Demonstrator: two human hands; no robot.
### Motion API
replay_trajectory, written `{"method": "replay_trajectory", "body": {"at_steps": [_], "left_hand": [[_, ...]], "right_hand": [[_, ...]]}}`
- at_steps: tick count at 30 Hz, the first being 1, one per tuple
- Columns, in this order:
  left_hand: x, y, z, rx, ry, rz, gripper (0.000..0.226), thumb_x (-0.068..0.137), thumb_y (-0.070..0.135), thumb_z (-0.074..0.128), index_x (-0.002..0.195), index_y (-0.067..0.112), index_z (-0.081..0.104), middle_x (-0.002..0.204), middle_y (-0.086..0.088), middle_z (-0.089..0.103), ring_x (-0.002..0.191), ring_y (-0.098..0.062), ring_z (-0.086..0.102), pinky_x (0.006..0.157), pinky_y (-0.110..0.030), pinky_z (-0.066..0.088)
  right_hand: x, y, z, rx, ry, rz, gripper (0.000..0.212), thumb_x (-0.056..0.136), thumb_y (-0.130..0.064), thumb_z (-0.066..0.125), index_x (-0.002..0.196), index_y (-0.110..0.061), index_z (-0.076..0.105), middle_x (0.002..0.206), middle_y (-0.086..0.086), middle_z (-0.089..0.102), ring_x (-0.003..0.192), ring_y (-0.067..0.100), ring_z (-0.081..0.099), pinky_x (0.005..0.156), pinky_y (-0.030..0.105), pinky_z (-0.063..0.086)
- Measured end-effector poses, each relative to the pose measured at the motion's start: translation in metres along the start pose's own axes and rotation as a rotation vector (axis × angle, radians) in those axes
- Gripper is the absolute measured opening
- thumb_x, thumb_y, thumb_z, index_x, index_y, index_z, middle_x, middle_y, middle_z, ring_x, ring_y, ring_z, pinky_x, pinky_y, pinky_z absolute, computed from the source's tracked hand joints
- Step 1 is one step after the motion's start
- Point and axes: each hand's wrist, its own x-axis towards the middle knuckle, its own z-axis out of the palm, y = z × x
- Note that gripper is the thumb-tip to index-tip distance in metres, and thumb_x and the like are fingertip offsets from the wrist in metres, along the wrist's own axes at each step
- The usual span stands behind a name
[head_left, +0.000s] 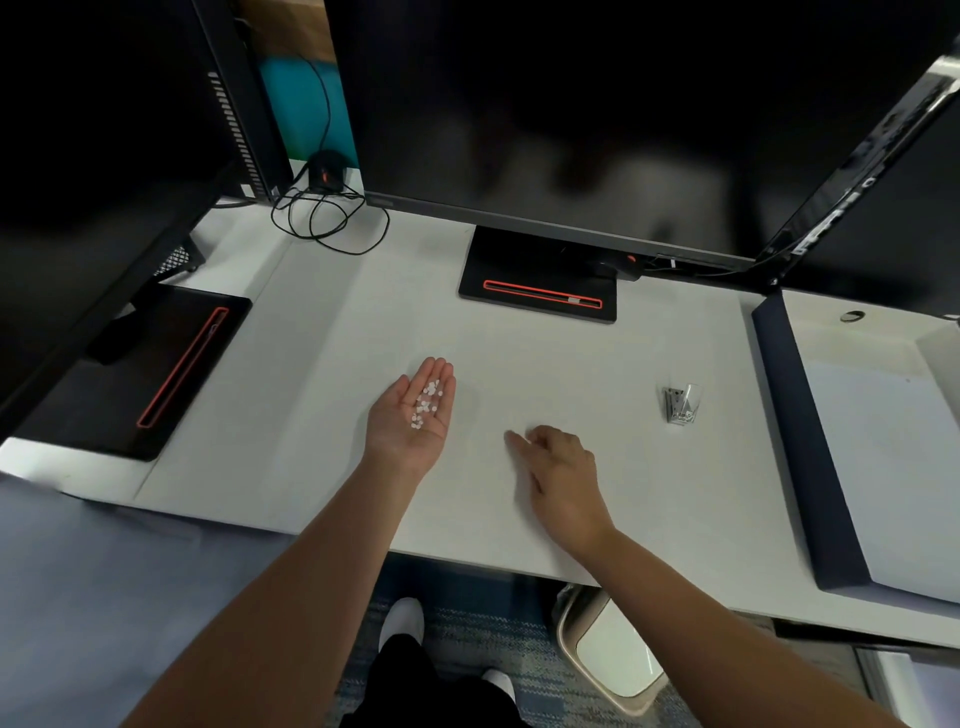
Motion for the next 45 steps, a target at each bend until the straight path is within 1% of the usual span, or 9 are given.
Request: {"method": "replay_trajectory", "body": {"at_steps": [6,11,14,20,24,28,31,35,45], "left_hand": [[-0.001,-0.001,-0.003,-0.001,-0.003,-0.001,0.034,0.101,0.015,0.038,0.103,-0.008,0.063,0.095,-0.021,0.072,0.098,-0.029,0.066,0.093,-0.037,0.051],[-0.002,-0.002,-0.007,-0.012,0.001,-0.001,0.034,0.101,0.015,0.038,0.104,-0.008,0.062,0.101,-0.02,0.07,0.101,-0.029,0.065,0.093,-0.038,0.051],[-0.003,-0.005,-0.006,-0.01,-0.003,-0.004,0.034,0.101,0.015,0.037,0.104,-0.008,0.062,0.097,-0.02,0.071,0.1,-0.029,0.065,0.092,-0.038,0.05],[-0.005,-0.013,-0.01,0.003,0.003,-0.018,0.034,0.101,0.016,0.038,0.104,-0.007,0.063,0.096,-0.02,0.072,0.101,-0.029,0.065,0.091,-0.038,0.051],[-0.006,-0.018,-0.014,0.028,0.017,-0.021,0.035,0.101,0.016,0.038,0.104,-0.007,0.063,0.095,-0.02,0.073,0.102,-0.028,0.065,0.091,-0.037,0.051],[-0.008,-0.028,-0.015,0.077,0.019,-0.034,0.035,0.101,0.018,0.039,0.105,-0.006,0.063,0.101,-0.018,0.071,0.101,-0.027,0.065,0.084,-0.034,0.054],[-0.009,-0.035,-0.013,0.129,0.018,-0.048,0.036,0.102,0.02,0.036,0.106,-0.003,0.063,0.106,-0.017,0.068,0.101,-0.026,0.064,0.082,-0.031,0.052],[-0.01,-0.041,-0.012,0.145,0.01,-0.075,0.035,0.101,0.021,0.038,0.106,-0.001,0.065,0.106,-0.016,0.069,0.1,-0.025,0.064,0.098,-0.033,0.046],[-0.012,-0.042,-0.011,0.161,0.015,-0.056,0.035,0.1,0.02,0.037,0.104,0.0,0.065,0.106,-0.015,0.069,0.1,-0.023,0.065,0.098,-0.034,0.047]], "right_hand": [[-0.003,-0.01,-0.006,-0.214,-0.098,-0.078,0.061,0.075,-0.014,0.03,0.131,-0.026,0.053,0.115,0.008,0.06,0.104,0.025,0.048,0.077,0.036,0.045],[-0.002,-0.017,-0.004,-0.497,-0.143,-0.162,0.068,0.057,-0.012,0.074,0.124,-0.015,0.061,0.106,0.01,0.065,0.09,0.03,0.063,0.076,0.042,0.053],[0.0,-0.022,-0.007,-0.551,-0.156,-0.199,0.068,0.058,-0.014,0.075,0.124,-0.01,0.06,0.106,0.01,0.065,0.091,0.03,0.063,0.077,0.042,0.052],[0.009,-0.014,-0.019,0.033,-0.276,0.072,0.065,0.088,0.004,0.033,0.137,-0.036,0.044,0.136,0.0,0.042,0.125,0.022,0.034,0.09,0.03,0.02],[0.022,-0.017,-0.029,0.543,-0.306,0.335,0.066,0.085,0.008,0.026,0.116,-0.037,0.064,0.127,-0.008,0.052,0.124,0.013,0.042,0.105,0.029,0.029],[0.025,-0.037,-0.059,0.984,-0.345,0.447,0.042,0.088,0.005,0.043,0.107,-0.019,0.071,0.112,-0.01,0.063,0.107,0.002,0.052,0.082,0.011,0.037],[0.027,-0.055,-0.057,1.033,-0.332,0.409,0.023,0.087,-0.007,0.058,0.094,-0.021,0.075,0.097,-0.012,0.07,0.094,-0.001,0.061,0.083,0.011,0.044],[0.032,-0.065,-0.038,0.746,-0.182,0.358,0.024,0.08,-0.021,0.061,0.077,-0.041,0.075,0.091,-0.014,0.07,0.097,0.012,0.063,0.098,0.043,0.043],[0.036,-0.061,-0.029,0.541,-0.061,0.299,0.009,0.079,-0.02,0.065,0.077,-0.029,0.068,0.099,-0.002,0.062,0.096,0.016,0.058,0.091,0.037,0.042]]}}
